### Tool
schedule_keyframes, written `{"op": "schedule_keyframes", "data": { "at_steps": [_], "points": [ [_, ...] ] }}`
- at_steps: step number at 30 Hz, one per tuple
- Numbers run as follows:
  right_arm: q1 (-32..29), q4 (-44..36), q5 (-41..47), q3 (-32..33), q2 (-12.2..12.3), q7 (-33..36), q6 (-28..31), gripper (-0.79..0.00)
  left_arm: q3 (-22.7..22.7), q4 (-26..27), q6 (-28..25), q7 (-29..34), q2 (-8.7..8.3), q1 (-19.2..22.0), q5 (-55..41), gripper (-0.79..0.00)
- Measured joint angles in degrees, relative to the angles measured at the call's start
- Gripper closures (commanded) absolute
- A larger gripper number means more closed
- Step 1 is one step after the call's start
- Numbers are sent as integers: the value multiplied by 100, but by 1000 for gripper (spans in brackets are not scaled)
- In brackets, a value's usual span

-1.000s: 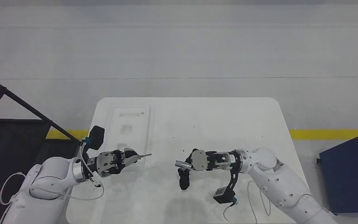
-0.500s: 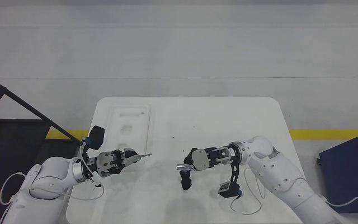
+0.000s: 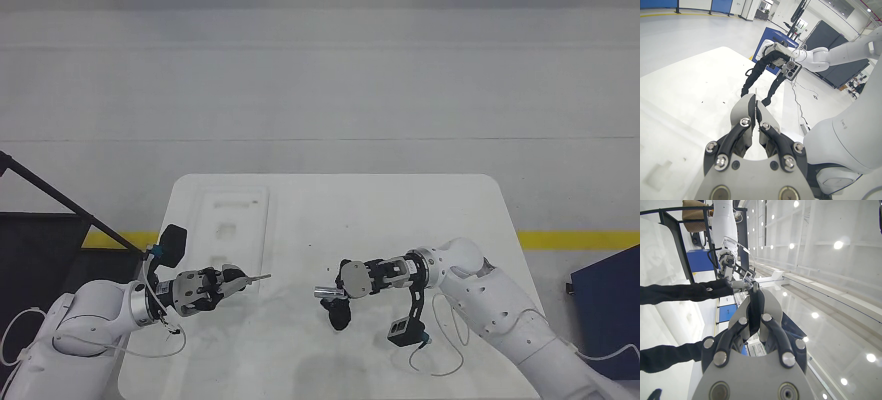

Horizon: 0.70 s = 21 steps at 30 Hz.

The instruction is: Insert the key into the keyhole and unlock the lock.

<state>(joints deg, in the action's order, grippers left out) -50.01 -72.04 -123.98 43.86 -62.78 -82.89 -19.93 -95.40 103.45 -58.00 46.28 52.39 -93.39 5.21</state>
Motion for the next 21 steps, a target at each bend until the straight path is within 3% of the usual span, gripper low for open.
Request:
{"op": "schedule_keyframes", "data": {
  "at_steps": [17, 21],
  "points": [
    [-16, -84, -116, -28, 0, 17, 6, 0, 0, 0, 0, 0, 0, 0, 0, 0],
    [32, -142, -297, -95, -21, -233, 78, 0, 0, 0, 0, 0, 0, 0, 0, 0]
  ]
}}
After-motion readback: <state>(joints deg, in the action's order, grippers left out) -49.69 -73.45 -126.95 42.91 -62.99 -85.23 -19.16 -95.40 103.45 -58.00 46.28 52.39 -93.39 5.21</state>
